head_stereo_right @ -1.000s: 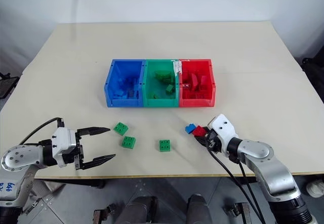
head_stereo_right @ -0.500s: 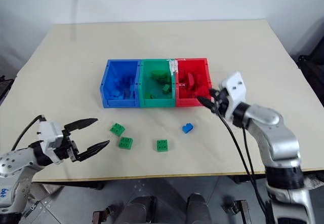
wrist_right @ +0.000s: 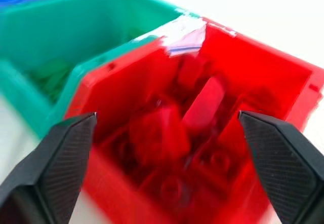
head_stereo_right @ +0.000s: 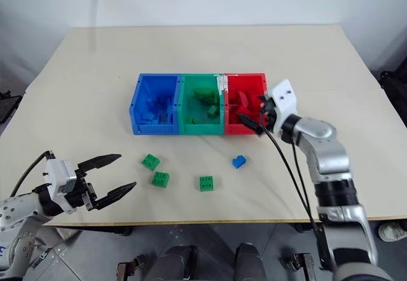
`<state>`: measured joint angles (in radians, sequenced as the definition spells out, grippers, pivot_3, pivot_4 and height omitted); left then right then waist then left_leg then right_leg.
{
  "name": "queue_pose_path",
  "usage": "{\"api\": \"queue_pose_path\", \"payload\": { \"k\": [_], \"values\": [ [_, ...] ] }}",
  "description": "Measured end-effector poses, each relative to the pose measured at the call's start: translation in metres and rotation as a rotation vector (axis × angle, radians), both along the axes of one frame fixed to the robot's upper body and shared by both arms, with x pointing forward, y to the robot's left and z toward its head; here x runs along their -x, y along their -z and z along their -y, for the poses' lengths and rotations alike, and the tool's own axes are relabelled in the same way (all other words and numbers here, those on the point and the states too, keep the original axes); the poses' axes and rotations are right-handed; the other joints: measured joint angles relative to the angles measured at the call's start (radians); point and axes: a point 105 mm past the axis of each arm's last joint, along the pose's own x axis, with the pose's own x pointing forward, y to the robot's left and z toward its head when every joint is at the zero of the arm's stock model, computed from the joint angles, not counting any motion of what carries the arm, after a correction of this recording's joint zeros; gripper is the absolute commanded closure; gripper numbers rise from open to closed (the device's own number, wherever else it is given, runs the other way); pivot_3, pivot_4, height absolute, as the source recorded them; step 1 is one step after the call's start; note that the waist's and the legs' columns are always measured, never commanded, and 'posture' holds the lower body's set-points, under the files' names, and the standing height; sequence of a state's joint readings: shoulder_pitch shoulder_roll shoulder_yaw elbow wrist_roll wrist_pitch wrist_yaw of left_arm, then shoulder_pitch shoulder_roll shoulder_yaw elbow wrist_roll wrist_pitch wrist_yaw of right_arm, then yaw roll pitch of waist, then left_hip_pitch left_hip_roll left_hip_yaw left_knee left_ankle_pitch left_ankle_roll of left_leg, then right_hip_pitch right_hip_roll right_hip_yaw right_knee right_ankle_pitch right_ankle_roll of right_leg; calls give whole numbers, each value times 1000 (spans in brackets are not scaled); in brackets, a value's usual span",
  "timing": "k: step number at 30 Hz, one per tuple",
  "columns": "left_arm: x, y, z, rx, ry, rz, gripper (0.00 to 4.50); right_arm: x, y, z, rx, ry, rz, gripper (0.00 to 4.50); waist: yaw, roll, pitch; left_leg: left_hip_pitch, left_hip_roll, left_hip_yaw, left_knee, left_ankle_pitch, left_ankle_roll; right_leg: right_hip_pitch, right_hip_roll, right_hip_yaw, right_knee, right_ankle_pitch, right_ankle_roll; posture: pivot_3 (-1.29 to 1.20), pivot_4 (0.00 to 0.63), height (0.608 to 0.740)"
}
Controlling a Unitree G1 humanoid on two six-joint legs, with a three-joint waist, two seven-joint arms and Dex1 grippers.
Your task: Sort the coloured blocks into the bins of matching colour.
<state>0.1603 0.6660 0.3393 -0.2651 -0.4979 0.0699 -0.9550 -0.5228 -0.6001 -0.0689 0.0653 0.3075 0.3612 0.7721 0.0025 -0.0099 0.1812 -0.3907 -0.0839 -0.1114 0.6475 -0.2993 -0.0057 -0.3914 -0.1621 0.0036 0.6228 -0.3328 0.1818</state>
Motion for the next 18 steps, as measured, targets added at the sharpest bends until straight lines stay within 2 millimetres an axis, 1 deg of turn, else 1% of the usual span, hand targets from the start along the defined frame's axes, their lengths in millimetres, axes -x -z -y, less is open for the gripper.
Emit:
{"api": "queue_pose_path", "payload": {
  "k": [2, 3, 4, 6, 8, 11, 12, 15, 18],
  "values": [
    [1, 4, 2, -18, 23, -10, 0, 16, 7, 13, 4, -31, 2, 23, -1, 0, 0, 0, 0, 1, 0, 0, 1, 0, 0, 0, -1, 0, 0, 0, 150, 740],
    [1, 6, 5, -33, 50, -14, 0, 28, 10, 19, 5, -61, 11, 23, -1, 0, 0, 0, 0, 1, 0, 0, 1, 0, 0, 0, -1, 0, 0, 0, 150, 740],
    [1, 8, 7, -41, 67, -19, 0, 36, 13, 23, 6, -84, 17, 23, -2, 0, 0, 0, 0, 1, 0, 0, 1, 0, 0, 0, -1, 0, 0, 0, 150, 740],
    [-1, 12, 17, -56, 131, -24, 0, 62, 20, 34, 42, -160, 26, 23, -1, 1, 0, 1, 0, 3, 0, 0, 1, 0, 0, 0, -1, 0, 0, 0, 150, 740],
    [-2, 17, 26, -72, 184, -33, 0, 77, 23, 45, 69, -183, 28, 23, -3, 1, 0, 1, 0, 4, 1, 0, 1, 1, 0, 0, -1, 0, 1, 0, 150, 740],
    [-11, 14, 46, -89, 286, 0, 0, 106, 43, 76, 168, -176, -31, 23, 4, 1, 0, 2, -3, 4, 1, 0, 1, 2, 0, 0, -1, 0, 1, 0, 150, 740],
    [-14, 12, 53, -90, 315, 8, 0, 113, 50, 83, 188, -172, -53, 23, 4, 1, 0, 2, -3, 5, 1, 0, 1, 2, 0, 0, -1, 1, 1, 0, 150, 740],
    [-19, 11, 63, -83, 351, 12, 0, 118, 55, 86, 208, -187, -54, 23, -13, 1, 0, 4, -1, 10, 1, 0, 1, 1, 0, 2, 0, 1, 2, 0, 150, 740],
    [-21, 10, 65, -85, 357, 14, 0, 115, 56, 80, 230, -237, -56, 23, -29, 2, 0, 5, 3, 10, 1, 0, 0, 1, 1, 2, 1, 1, 1, 0, 150, 740]
  ]
}}
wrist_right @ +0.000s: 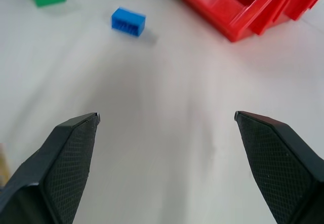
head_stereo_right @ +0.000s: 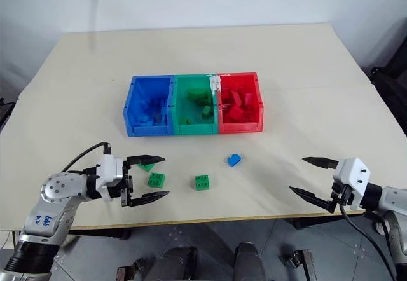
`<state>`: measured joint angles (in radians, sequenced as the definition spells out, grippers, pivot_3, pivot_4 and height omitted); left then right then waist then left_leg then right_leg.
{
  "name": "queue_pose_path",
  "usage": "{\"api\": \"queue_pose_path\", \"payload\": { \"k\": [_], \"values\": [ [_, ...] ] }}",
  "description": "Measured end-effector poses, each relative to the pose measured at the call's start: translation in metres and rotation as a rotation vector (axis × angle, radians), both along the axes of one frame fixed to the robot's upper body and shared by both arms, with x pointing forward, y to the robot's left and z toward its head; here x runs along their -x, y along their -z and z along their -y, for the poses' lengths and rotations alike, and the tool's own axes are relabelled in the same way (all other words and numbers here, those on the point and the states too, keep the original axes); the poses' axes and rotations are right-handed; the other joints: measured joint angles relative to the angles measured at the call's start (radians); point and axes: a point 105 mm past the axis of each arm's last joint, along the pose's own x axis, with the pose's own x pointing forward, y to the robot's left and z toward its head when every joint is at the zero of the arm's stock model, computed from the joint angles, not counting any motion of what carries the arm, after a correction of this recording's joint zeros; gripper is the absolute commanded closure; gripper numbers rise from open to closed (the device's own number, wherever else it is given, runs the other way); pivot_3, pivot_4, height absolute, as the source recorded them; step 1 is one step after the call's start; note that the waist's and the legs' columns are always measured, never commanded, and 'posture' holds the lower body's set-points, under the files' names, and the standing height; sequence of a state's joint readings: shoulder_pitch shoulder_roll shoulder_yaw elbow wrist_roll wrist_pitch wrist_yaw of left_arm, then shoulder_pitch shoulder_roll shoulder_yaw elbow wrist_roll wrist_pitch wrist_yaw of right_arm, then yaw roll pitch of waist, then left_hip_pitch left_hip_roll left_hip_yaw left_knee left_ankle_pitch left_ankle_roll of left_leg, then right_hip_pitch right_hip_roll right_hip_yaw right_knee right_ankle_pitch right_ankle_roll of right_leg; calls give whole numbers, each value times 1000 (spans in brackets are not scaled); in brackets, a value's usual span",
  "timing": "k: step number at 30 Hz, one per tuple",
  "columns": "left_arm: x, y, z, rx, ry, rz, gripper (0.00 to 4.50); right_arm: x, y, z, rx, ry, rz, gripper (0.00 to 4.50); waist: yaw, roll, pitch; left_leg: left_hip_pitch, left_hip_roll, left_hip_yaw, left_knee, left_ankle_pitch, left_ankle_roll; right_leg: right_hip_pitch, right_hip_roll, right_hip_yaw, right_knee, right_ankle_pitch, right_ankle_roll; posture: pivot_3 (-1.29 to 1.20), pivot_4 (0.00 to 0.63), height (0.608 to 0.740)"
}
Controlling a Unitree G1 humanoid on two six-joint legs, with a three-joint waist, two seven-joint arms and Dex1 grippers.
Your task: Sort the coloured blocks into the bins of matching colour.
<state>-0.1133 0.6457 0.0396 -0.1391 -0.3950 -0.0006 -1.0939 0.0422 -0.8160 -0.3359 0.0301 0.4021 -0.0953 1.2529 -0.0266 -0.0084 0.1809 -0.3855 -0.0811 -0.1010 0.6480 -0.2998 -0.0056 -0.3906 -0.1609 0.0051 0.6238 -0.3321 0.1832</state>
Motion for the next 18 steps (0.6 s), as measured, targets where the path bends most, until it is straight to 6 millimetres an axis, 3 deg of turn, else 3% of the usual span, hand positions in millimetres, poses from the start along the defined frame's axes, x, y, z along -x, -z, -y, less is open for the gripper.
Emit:
{"api": "queue_pose_path", "payload": {
  "k": [4, 11, 16, 18],
  "values": [
    [0, 4, -7, -7, -24, -16, 0, -12, -4, -23, 20, -116, -15, 23, -2, 0, 0, 0, 4, 1, 1, 0, 0, 0, 1, 0, -1, 0, 0, 0, 150, 740],
    [12, 12, -52, -45, -170, -51, 0, -57, -22, -92, 163, -399, -47, 23, 0, 0, 0, -1, 7, -1, 1, -1, -3, -2, 4, 0, -2, 1, -3, 0, 150, 740],
    [21, 13, -72, -42, -252, -56, 0, -75, -7, -127, 265, -506, -125, 23, 11, 0, 0, -2, 6, -3, 1, -3, -2, -2, 4, -1, -3, 2, -4, 0, 150, 740],
    [23, 15, -74, -43, -261, -63, 0, -78, 2, -128, 314, -521, -157, 408, 18, 0, 0, -3, 6, -3, 1, -3, -2, -2, 4, -1, -3, 2, -4, 0, 150, 740]
  ]
}}
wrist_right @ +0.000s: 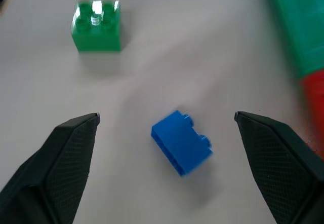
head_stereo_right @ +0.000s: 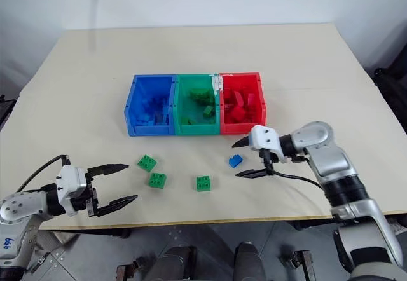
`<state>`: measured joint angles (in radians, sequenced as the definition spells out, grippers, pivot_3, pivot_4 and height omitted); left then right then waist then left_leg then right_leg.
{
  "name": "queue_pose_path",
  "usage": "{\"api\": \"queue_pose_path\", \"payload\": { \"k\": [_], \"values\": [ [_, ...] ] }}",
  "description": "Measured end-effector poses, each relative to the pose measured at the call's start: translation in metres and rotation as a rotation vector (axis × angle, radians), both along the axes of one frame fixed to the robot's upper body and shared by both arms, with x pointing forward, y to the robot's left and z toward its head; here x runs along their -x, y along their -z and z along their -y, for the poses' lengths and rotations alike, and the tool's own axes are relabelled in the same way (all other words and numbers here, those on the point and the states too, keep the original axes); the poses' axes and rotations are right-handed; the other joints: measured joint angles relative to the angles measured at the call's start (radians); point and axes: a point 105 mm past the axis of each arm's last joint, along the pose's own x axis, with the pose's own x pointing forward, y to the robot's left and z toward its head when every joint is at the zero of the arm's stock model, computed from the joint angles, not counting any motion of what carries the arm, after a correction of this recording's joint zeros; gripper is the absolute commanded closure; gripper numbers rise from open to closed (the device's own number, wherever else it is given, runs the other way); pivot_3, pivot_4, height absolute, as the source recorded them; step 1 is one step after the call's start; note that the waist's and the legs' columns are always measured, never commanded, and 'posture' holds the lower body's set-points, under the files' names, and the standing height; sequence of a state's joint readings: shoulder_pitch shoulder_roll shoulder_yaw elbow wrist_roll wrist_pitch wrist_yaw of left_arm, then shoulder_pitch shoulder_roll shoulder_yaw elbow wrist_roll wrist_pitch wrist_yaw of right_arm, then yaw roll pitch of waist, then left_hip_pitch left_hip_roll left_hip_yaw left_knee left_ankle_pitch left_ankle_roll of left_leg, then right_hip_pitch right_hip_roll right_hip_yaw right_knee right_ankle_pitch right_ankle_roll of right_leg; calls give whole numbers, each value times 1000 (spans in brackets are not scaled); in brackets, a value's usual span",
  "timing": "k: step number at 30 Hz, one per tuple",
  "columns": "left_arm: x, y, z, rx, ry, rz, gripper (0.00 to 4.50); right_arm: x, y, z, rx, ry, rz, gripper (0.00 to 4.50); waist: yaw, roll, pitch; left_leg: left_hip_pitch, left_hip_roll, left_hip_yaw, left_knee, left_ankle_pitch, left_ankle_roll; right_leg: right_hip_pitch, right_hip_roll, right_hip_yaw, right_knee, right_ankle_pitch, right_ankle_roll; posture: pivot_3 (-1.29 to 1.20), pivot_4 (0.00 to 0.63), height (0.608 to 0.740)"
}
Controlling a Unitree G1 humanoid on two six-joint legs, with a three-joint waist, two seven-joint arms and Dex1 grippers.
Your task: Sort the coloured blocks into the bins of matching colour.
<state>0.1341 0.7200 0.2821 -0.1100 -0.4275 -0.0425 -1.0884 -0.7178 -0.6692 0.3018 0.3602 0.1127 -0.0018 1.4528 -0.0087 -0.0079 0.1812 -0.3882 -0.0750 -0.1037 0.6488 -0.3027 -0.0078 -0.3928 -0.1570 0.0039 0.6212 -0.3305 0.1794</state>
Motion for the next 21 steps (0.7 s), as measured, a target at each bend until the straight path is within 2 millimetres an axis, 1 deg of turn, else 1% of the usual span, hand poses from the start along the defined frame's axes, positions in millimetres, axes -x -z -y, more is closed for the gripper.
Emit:
{"api": "queue_pose_path", "payload": {
  "k": [2, 5, 7, 9, 10, 13, 15, 18, 21],
  "values": [
    [1, 0, -1, 1, -9, 4, 0, -4, 6, 2, 49, -5, -8, 940, 4, 0, 0, 0, 0, 0, 0, 0, 0, 0, 0, 0, 0, 0, 0, 0, 150, 740],
    [3, -5, 4, 5, -6, 29, 0, -6, 6, 0, 78, -44, 2, 1905, 2, 0, 0, 0, 1, 1, 0, 0, 0, 0, 1, 0, 0, 0, 0, 0, 150, 740],
    [5, -7, 7, 14, -5, 42, 0, -6, 6, 1, 82, -58, 6, 2634, 3, 0, 0, 0, 2, 1, 1, 0, -1, 0, 2, 0, 0, 0, 0, 0, 150, 740],
    [5, -7, 7, 27, -18, 46, 0, -5, 7, 1, 85, -69, 12, 3343, 2, 0, 0, 0, 2, 1, 1, 0, -1, 0, 2, 0, 0, 0, 0, 0, 150, 740],
    [5, -7, 7, 34, -27, 46, 0, -5, 6, 1, 84, -73, 15, 3611, 3, 0, 0, 0, 2, 1, 1, 0, -1, 0, 2, 0, 0, 0, 0, 0, 150, 740],
    [6, -7, 3, 57, -73, 51, 0, -4, 5, -1, 64, -59, 12, 3614, 3, 0, 0, 0, 2, 1, 1, -1, -2, 0, 3, 0, 0, 0, 0, 0, 150, 740],
    [6, -8, -2, 82, -121, 55, 0, -4, 1, -9, -1, -24, -16, 3614, 1, 0, 0, 0, 4, 1, 1, -1, -2, -1, 4, 1, 0, 0, -1, 0, 150, 740],
    [7, -13, -10, 131, -217, 84, 0, -4, -26, -44, -193, 17, -80, 3614, -13, 0, 0, 0, 8, 1, 1, -2, -4, -1, 8, 1, 1, 1, -3, 0, 150, 740],
    [9, -16, -21, 179, -308, 103, 0, -8, -53, -76, -292, 42, -89, 3614, -21, 0, 0, 0, 9, 2, 0, -2, -5, -2, 8, 0, 3, 1, -4, 0, 150, 740]
  ]
}}
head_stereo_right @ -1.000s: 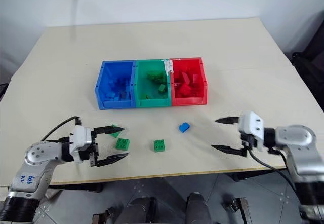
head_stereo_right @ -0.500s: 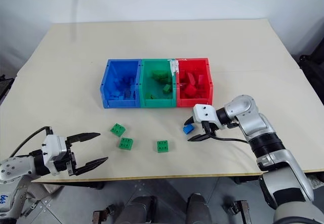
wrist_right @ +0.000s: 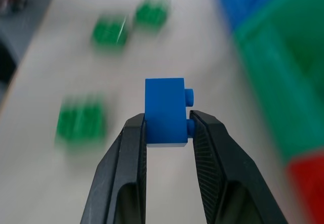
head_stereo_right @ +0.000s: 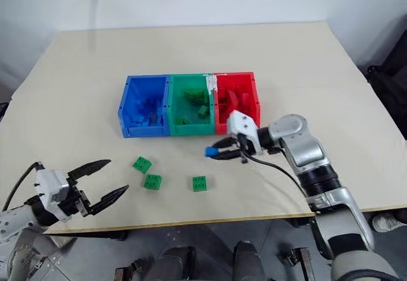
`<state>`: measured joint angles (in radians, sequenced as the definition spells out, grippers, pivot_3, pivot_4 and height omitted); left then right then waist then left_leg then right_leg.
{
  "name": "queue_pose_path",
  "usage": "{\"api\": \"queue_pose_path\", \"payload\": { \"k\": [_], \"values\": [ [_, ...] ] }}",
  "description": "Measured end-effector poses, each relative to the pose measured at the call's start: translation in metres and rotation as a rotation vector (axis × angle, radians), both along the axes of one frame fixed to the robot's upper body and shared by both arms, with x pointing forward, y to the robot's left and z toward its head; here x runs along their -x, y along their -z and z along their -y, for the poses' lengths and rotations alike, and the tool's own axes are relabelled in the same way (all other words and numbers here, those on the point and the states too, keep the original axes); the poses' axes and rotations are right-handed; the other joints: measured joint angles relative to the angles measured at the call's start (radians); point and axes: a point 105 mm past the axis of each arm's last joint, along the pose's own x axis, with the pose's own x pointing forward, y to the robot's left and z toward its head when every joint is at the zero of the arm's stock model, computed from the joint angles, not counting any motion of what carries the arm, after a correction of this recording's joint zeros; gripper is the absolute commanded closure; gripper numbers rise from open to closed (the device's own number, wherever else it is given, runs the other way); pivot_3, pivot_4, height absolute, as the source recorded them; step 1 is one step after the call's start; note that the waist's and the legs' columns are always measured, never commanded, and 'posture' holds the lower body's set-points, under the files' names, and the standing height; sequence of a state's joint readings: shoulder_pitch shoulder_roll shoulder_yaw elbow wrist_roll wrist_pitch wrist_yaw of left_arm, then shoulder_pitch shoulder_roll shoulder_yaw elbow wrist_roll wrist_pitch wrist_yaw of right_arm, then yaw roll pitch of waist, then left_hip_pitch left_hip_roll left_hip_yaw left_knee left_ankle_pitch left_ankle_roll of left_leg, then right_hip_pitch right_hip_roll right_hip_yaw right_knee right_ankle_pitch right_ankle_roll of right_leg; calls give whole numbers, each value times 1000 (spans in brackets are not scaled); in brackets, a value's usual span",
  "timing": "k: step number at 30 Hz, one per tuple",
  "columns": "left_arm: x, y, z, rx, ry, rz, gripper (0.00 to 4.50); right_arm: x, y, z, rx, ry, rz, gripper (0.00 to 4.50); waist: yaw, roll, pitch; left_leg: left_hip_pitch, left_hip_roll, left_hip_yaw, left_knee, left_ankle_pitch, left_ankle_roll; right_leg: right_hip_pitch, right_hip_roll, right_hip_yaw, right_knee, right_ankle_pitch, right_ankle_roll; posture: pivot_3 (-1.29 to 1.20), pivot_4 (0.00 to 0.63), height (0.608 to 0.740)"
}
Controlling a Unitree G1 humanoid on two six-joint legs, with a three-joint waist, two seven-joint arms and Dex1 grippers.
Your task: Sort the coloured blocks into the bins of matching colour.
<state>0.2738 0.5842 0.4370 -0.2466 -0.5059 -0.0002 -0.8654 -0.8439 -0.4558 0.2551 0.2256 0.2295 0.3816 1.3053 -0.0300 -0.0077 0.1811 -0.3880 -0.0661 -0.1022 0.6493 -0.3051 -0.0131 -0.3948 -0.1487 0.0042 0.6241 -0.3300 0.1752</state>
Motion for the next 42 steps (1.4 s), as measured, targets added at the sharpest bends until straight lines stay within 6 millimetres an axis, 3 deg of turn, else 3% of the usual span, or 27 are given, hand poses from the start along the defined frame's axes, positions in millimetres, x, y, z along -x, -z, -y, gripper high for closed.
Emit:
{"api": "queue_pose_path", "payload": {
  "k": [5, 9, 12, 17, 22, 25, 27, 31, 36, 39, 42],
  "values": [
    [6, 2, -12, 27, -91, -7, 0, -21, -46, -74, -122, 91, 62, 3614, -9, 0, 0, 0, 1, 1, -1, 0, -2, -5, 1, -1, 4, 0, -3, 0, 150, 740],
    [7, 1, -16, 39, -121, -8, 0, -40, -51, -114, -143, 187, 97, 3614, -2, 0, 0, 0, 0, 0, 0, -1, -1, -5, 1, -2, 5, 2, -7, 0, 150, 740],
    [7, 1, -15, 42, -124, -11, 0, -52, -48, -126, -133, 251, 121, 3614, -2, 0, 0, 0, 0, 0, -1, -1, -1, -5, 1, -2, 5, 3, -9, 0, 150, 740],
    [8, -2, -9, 37, -104, 1, 0, -63, -44, -124, -147, 299, 124, 1879, -12, 0, 0, 0, 1, 0, -2, -1, -1, -5, 1, -3, 6, 3, -9, 0, 150, 740],
    [7, -1, -4, 43, -86, -16, 0, -64, -53, -117, -180, 278, 157, 139, -28, 0, 0, -1, 1, 0, -2, -1, -1, -7, 2, -3, 6, 3, -9, 0, 150, 740],
    [3, -3, 2, 38, -51, -20, 0, -53, -57, -91, -241, 216, 193, 63, -24, -1, -1, -1, 2, 0, -3, -1, -1, -7, 2, -4, 6, 3, -9, 0, 150, 740],
    [0, -5, 6, 21, -14, -27, 0, -40, -47, -67, -270, 166, 207, 63, -14, -1, -1, -1, 1, -1, -2, -1, 0, -6, 1, -5, 5, 3, -9, 0, 150, 740],
    [-2, -3, 8, -23, 62, -76, 0, -8, -14, -2, -264, 118, 170, 63, -1, 0, 0, -2, 0, 2, -1, -3, 1, -5, 1, -4, 3, 4, -8, 0, 150, 740],
    [-8, -3, -3, -67, 98, -88, 0, 30, 6, 61, -244, 87, 194, 63, 2, 0, 0, 0, 1, 4, -2, -3, 0, -4, 3, -6, 1, 4, -8, 0, 150, 740],
    [-9, -2, -28, -121, 77, -118, 0, 60, 40, 111, -152, 118, 137, 63, 9, 0, 0, 1, 0, 4, -1, -4, 0, -1, 3, -8, -1, 4, -8, 0, 150, 740],
    [-10, -3, -32, -138, 104, -114, 0, 70, 47, 129, -120, 148, 139, 63, 1, 0, 0, 2, 1, 8, 1, -4, 1, 1, 2, -8, -2, 5, -6, 0, 150, 740]
  ]
}}
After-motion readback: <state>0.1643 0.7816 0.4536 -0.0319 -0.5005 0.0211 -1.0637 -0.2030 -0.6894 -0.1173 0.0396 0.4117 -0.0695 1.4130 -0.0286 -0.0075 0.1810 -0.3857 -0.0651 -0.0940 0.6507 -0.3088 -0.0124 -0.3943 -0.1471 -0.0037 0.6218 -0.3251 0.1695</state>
